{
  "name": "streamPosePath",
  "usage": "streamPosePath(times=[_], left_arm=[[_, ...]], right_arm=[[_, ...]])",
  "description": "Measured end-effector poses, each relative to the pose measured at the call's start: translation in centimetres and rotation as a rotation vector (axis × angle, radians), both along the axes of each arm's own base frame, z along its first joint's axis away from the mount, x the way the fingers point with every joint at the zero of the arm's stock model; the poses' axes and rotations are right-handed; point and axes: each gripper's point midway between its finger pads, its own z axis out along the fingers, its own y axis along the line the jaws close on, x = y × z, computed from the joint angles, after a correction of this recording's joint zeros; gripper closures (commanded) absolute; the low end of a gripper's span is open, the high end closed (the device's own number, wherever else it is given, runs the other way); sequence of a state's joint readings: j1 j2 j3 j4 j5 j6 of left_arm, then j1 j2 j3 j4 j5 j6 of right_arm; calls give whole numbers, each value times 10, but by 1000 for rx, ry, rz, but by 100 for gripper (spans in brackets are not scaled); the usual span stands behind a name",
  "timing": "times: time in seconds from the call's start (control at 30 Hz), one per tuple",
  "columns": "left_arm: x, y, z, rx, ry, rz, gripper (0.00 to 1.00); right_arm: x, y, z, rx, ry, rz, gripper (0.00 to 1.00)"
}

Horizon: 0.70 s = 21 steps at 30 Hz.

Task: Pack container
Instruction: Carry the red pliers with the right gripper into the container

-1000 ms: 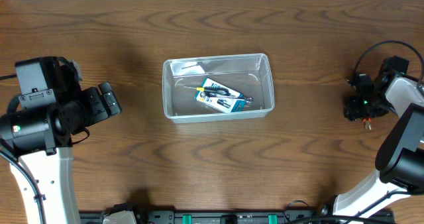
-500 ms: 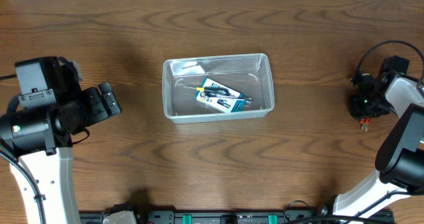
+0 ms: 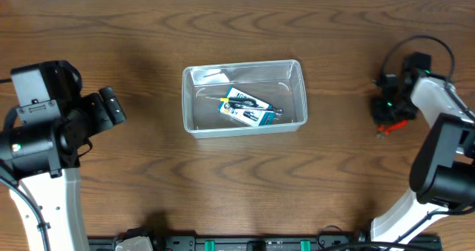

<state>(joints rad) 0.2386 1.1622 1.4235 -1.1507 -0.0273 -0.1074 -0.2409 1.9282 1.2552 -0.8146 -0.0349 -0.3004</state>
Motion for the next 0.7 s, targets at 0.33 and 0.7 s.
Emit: streamPosePath(times=[0.33, 0.7], left_arm=[[-3, 14, 19, 39, -48, 71, 2], [-4, 15, 18, 41, -42, 77, 2]], right_arm=[[94, 98, 156, 70, -281, 230, 99], [42, 300, 211, 54, -406, 1137, 99]])
